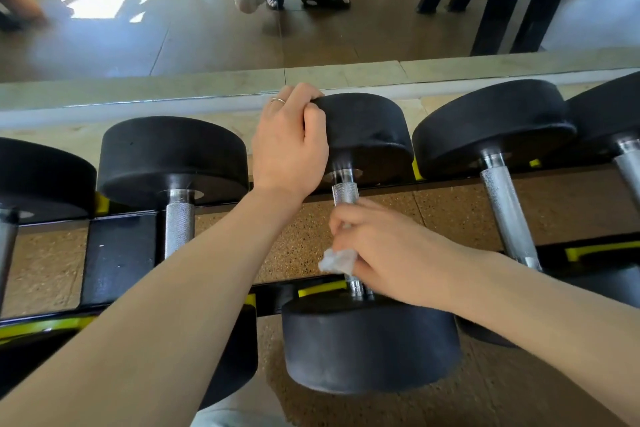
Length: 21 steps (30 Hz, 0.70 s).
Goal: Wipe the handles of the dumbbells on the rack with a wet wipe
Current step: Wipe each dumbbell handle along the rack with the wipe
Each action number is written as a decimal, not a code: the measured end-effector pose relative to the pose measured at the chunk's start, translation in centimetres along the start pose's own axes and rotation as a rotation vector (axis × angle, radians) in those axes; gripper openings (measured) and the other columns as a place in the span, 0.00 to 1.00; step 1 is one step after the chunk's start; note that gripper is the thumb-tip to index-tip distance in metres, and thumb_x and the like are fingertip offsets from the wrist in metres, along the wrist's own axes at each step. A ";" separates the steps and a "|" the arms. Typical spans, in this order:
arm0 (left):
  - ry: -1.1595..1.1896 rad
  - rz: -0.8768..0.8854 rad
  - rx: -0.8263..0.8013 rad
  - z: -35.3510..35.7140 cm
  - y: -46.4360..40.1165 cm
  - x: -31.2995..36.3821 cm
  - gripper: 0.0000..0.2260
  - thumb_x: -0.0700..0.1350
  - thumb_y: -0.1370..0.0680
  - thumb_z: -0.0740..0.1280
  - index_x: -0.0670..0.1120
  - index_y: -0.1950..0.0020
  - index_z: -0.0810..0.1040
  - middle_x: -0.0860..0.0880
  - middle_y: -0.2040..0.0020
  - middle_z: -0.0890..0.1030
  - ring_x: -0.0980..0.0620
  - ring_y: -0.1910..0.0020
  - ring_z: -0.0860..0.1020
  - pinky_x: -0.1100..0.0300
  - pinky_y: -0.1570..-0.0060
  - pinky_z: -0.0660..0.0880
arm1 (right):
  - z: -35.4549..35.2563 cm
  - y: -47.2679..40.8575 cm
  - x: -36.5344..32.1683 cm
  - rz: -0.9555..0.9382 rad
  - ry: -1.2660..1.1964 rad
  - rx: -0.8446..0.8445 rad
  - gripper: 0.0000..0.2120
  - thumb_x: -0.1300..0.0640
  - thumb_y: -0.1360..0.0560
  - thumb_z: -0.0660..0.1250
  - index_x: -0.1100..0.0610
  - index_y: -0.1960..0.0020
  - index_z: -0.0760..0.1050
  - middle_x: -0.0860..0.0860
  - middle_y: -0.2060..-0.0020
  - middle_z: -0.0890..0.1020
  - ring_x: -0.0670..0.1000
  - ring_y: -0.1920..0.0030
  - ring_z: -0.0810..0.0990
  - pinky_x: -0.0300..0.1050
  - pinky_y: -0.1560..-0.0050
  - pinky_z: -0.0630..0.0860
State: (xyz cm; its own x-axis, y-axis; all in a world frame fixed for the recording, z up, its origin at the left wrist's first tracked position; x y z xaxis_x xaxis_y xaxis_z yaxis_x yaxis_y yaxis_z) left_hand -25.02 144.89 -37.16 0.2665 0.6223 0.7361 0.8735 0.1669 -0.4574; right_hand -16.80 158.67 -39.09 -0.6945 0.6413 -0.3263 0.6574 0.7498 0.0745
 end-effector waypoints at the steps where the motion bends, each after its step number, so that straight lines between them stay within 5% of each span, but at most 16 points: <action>1: -0.001 -0.006 -0.003 0.0 0.0 0.0 0.09 0.46 0.21 0.51 0.50 0.53 0.71 0.54 0.55 0.73 0.53 0.53 0.71 0.67 0.62 0.62 | -0.2 0.6 0.2 0.021 -0.083 -0.085 0.04 0.55 0.24 0.68 0.52 0.53 0.82 0.42 0.47 0.71 0.41 0.50 0.71 0.40 0.49 0.72; 4: -0.008 -0.006 -0.009 0.0 0.2 0.0 0.10 0.46 0.20 0.51 0.50 0.52 0.71 0.54 0.55 0.73 0.54 0.53 0.71 0.66 0.62 0.61 | -0.7 1.9 1.7 0.108 -0.239 -0.201 0.05 0.52 0.25 0.70 0.49 0.53 0.84 0.37 0.45 0.68 0.34 0.51 0.71 0.31 0.53 0.68; 8: -0.006 -0.011 -0.003 0.1 0.0 0.0 0.09 0.46 0.20 0.51 0.51 0.53 0.71 0.54 0.55 0.73 0.53 0.52 0.71 0.64 0.62 0.62 | -1.0 1.3 2.3 0.254 -0.302 0.060 0.07 0.49 0.26 0.71 0.45 0.48 0.84 0.40 0.53 0.70 0.40 0.54 0.72 0.37 0.55 0.70; 11: -0.007 -0.004 -0.010 0.1 0.1 0.0 0.10 0.46 0.20 0.51 0.50 0.52 0.72 0.54 0.55 0.73 0.53 0.51 0.72 0.64 0.61 0.64 | 0.3 1.0 1.2 0.242 -0.282 -0.112 0.08 0.45 0.25 0.69 0.48 0.53 0.84 0.41 0.56 0.70 0.41 0.55 0.72 0.38 0.56 0.68; 15: -0.003 -0.020 -0.005 0.1 0.1 0.0 0.10 0.46 0.20 0.51 0.50 0.52 0.72 0.55 0.56 0.72 0.54 0.52 0.72 0.67 0.61 0.62 | 0.4 2.2 1.2 0.297 -0.291 -0.344 0.15 0.44 0.23 0.64 0.53 0.52 0.83 0.45 0.53 0.74 0.44 0.51 0.74 0.49 0.45 0.73; 18: 0.006 -0.024 -0.014 0.1 0.1 -0.1 0.10 0.47 0.19 0.51 0.51 0.52 0.72 0.56 0.56 0.72 0.53 0.51 0.72 0.66 0.60 0.63 | -0.2 3.3 2.0 0.344 -0.338 -0.350 0.12 0.47 0.23 0.64 0.53 0.52 0.83 0.47 0.55 0.79 0.46 0.51 0.77 0.49 0.44 0.73; 21: 0.006 -0.037 -0.016 0.2 0.2 -0.1 0.11 0.47 0.19 0.51 0.51 0.51 0.73 0.57 0.55 0.73 0.55 0.50 0.72 0.65 0.59 0.65 | 0.2 4.2 3.5 0.451 -0.370 -0.342 0.16 0.48 0.22 0.64 0.59 0.61 0.78 0.57 0.58 0.79 0.53 0.59 0.77 0.51 0.54 0.72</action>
State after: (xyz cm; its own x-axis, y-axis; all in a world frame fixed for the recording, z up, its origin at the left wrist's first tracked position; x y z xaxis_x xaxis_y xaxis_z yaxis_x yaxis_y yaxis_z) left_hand -25.00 145.03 -37.43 0.2359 0.6111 0.7556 0.8892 0.1779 -0.4215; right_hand -16.43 164.01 -40.07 -0.1883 0.8512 -0.4899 0.6879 0.4704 0.5528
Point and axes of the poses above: each hand's wrist, its own y-axis away from the middle knuckle, its own z-axis out of the palm, x = y × z, the point moved 4 cm from there along -y, towards the middle knuckle
